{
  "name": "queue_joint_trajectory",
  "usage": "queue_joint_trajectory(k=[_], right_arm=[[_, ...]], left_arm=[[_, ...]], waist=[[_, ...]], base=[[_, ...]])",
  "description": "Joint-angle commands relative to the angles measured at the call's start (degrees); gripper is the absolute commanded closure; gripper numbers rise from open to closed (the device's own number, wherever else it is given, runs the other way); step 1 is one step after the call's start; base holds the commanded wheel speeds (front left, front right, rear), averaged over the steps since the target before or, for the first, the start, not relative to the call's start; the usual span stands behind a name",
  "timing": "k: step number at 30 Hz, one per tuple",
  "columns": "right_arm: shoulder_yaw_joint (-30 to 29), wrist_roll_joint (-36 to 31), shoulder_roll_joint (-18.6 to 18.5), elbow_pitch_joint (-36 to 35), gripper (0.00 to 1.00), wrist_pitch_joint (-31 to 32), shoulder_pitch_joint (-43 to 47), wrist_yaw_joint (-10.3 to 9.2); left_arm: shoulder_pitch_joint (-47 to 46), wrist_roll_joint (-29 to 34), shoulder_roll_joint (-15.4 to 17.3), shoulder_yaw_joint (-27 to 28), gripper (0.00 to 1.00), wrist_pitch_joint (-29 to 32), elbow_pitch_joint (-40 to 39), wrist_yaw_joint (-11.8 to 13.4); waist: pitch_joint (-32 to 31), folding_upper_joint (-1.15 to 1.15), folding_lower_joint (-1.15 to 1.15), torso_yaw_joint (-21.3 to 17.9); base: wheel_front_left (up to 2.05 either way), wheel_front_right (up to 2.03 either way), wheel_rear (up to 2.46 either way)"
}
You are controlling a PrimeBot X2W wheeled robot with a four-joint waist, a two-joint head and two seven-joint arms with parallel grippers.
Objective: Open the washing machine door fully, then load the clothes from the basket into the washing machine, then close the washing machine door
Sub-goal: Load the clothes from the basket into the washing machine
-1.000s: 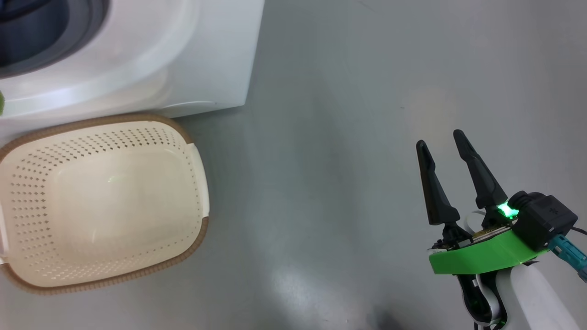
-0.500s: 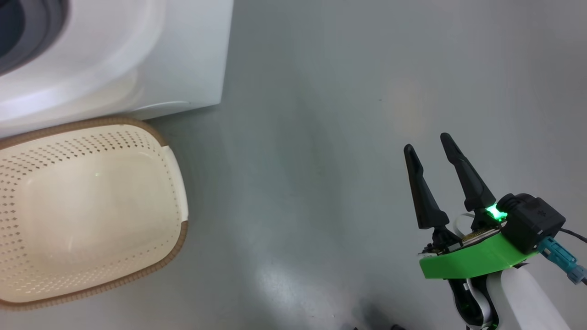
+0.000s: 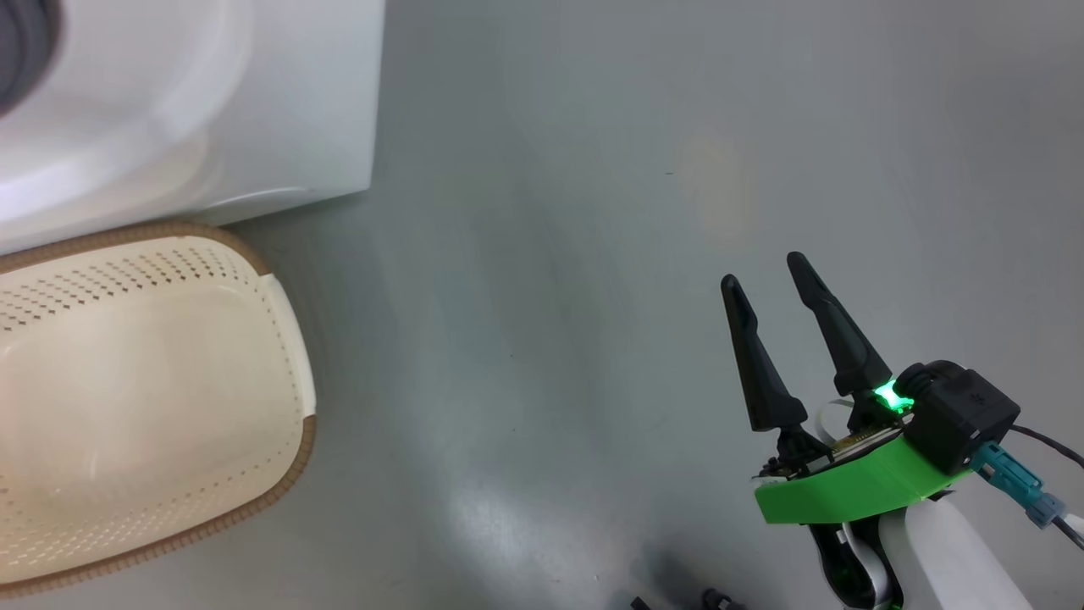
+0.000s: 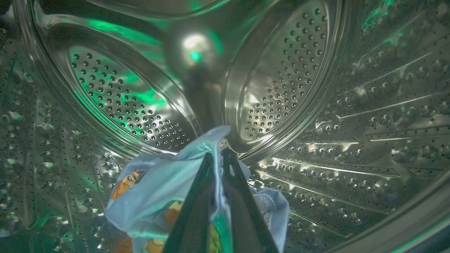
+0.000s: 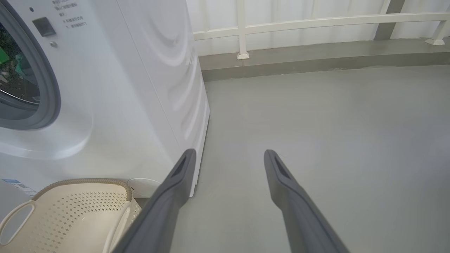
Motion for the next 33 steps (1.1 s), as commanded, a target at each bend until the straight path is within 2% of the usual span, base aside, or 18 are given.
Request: queue_joint_trajectory(k=[1, 6, 15, 22, 23, 25, 26, 27, 33], right_arm=[[1.3, 0.89, -0.35, -1.31, 0.0, -0.46, -0.52, 0.25], [2.22, 1.11, -0.61, -1.05, 0.0, -0.46, -0.14, 0.25], [2.47, 1.18, -0.74, -1.24, 0.0, -0.46, 0.15, 0.25], [2.96, 1.34, -0.82, -1.15, 0.0, -0.46, 0.18, 0.25], [3.0, 1.36, -0.82, -1.12, 0.0, -0.46, 0.2, 0.25], [2.99, 1.38, -0.79, -1.18, 0.0, -0.46, 0.25, 0.25], [2.94, 1.39, -0.77, -1.22, 0.0, -0.46, 0.24, 0.25], [2.86, 1.39, -0.75, -1.25, 0.0, -0.46, 0.23, 0.25], [2.54, 1.33, -0.56, -1.27, 0.0, -0.46, 0.08, 0.25]], left_arm=[[1.24, 0.96, 2.72, 1.01, 1.0, -0.33, -1.64, 0.27], [3.99, 2.2, 2.07, 1.96, 1.0, -0.34, 0.8, -0.13], [1.76, 3.3, 1.13, 0.18, 1.0, 0.29, 8.36, -2.02], [0.28, 3.96, 1.55, -1.56, 1.0, 4.11, 10.71, -3.26], [0.31, 3.95, 1.63, -1.73, 0.93, 5.01, 10.94, -3.33], [0.22, 3.91, 1.82, -2.01, 0.6, 6.64, 11.26, -3.46], [0.18, 3.83, 1.84, -2.11, 0.13, 7.62, 11.39, -3.54], [0.15, 3.89, 1.85, -2.37, 0.0, 8.69, 11.5, -3.64], [-0.21, 4.06, 1.9, -3.66, 0.0, 14.68, 11.88, -4.18]], waist=[[0.07, 0.0, 0.0, -0.29], [-0.57, 0.0, 0.0, -1.06], [-1.23, 0.0, 0.0, -1.19], [-1.72, 0.0, 0.0, -1.35], [-1.8, 0.0, 0.0, -1.36], [-1.78, 0.0, 0.0, -1.33], [-1.78, 0.0, 0.0, -1.28], [-1.76, 0.0, 0.0, -1.21], [-2.02, 0.0, 0.0, -0.64]], base=[[0.0, 0.0, 0.0], [0.0, 0.0, 0.0], [0.0, 0.0, 0.0], [0.0, 0.0, 0.0], [0.0, 0.0, 0.0], [0.0, 0.0, 0.0], [0.0, 0.0, 0.0], [0.0, 0.0, 0.0], [0.0, 0.0, 0.0]])
